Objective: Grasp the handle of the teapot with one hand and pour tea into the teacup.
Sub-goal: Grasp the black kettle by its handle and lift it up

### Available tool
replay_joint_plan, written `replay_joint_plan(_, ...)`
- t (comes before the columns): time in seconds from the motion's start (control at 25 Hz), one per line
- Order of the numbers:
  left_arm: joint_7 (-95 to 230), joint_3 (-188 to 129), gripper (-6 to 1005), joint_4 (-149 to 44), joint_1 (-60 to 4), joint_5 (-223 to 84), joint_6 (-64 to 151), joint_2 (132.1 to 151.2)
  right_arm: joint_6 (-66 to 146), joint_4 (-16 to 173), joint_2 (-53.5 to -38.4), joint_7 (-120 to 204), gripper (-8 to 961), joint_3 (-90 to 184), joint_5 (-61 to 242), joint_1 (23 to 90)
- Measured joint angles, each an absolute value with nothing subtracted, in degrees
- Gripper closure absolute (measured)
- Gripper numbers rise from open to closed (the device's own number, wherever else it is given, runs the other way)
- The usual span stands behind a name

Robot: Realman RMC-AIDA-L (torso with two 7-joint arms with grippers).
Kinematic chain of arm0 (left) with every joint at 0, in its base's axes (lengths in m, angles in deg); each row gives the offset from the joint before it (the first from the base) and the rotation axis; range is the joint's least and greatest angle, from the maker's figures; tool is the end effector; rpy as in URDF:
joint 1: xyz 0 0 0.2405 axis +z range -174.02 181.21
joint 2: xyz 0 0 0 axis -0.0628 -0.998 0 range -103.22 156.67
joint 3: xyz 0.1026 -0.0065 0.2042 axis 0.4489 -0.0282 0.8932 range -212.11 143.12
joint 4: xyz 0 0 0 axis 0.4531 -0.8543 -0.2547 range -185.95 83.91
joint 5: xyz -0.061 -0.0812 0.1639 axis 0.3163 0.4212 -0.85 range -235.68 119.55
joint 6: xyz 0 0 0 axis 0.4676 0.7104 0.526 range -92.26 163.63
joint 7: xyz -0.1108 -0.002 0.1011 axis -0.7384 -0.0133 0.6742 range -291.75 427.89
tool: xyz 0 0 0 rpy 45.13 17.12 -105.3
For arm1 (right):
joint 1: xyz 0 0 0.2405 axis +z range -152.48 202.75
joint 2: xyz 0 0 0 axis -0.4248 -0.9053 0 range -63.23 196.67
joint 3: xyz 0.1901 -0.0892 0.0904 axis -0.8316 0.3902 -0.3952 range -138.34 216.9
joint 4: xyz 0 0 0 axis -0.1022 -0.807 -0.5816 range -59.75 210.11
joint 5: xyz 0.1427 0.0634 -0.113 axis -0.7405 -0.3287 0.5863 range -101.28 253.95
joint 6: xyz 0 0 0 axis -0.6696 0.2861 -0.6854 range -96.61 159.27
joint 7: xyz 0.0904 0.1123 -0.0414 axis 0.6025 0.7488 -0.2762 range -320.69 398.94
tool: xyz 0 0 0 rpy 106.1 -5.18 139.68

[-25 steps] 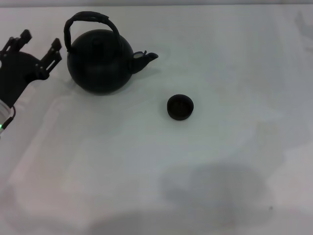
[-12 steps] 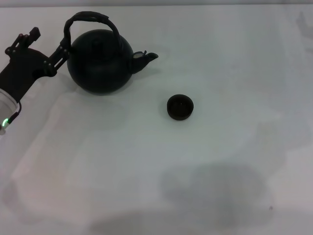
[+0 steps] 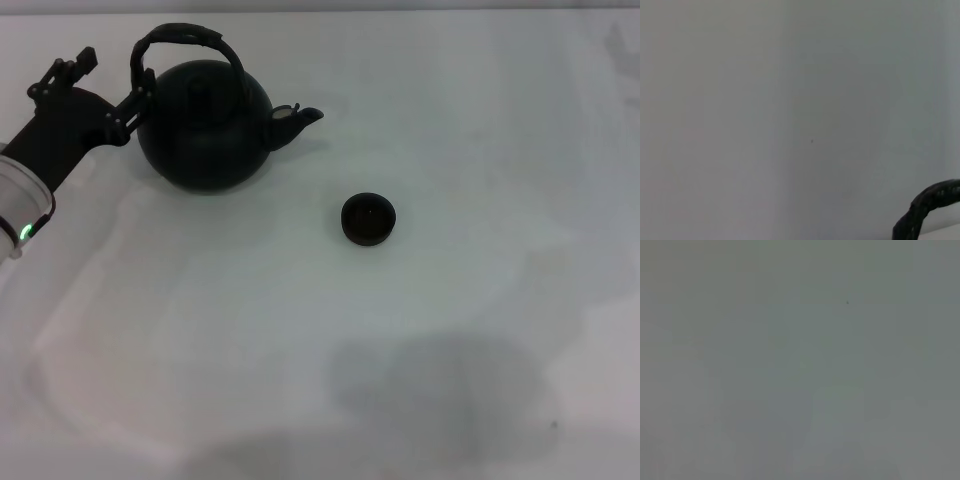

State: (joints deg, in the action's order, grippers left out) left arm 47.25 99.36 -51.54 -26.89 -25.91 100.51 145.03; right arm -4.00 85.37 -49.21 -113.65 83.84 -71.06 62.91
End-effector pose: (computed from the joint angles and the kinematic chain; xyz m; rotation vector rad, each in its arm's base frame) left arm -0.2872 0.3253 -0.0147 -1.9278 -0.5257 -0.6474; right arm 0.3187 0.4024 0.0629 -1.4709 0.8687 0.5214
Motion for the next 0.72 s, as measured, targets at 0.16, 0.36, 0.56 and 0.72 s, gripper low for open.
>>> replay_joint_plan(0.16, 47.3, 99.1, 232, -51.8, -27.2, -25.8, 98.3, 145.03, -4.0, 85.4, -49.21, -113.6, 124, 83.8, -71.1, 63.0)
replay_joint_plan(0.36, 48.3, 99.1, 232, -51.9, -27.6, -25.7, 97.7, 145.13, -4.0, 85.3, -49.21, -113.5, 124, 83.8, -71.1, 63.2)
replay_joint_plan(0.56, 50.7, 99.0, 232, -52.2, -27.8, -25.6, 97.3, 145.51, -4.0, 85.2, -49.21, -113.5, 124, 83.8, -71.1, 63.3)
replay_joint_plan(0.72, 52.6, 98.9, 290, -52.9, -27.8, -24.3, 97.1, 145.65, -4.0, 85.2, -49.21, -113.5, 124, 83.8, -71.1, 63.3)
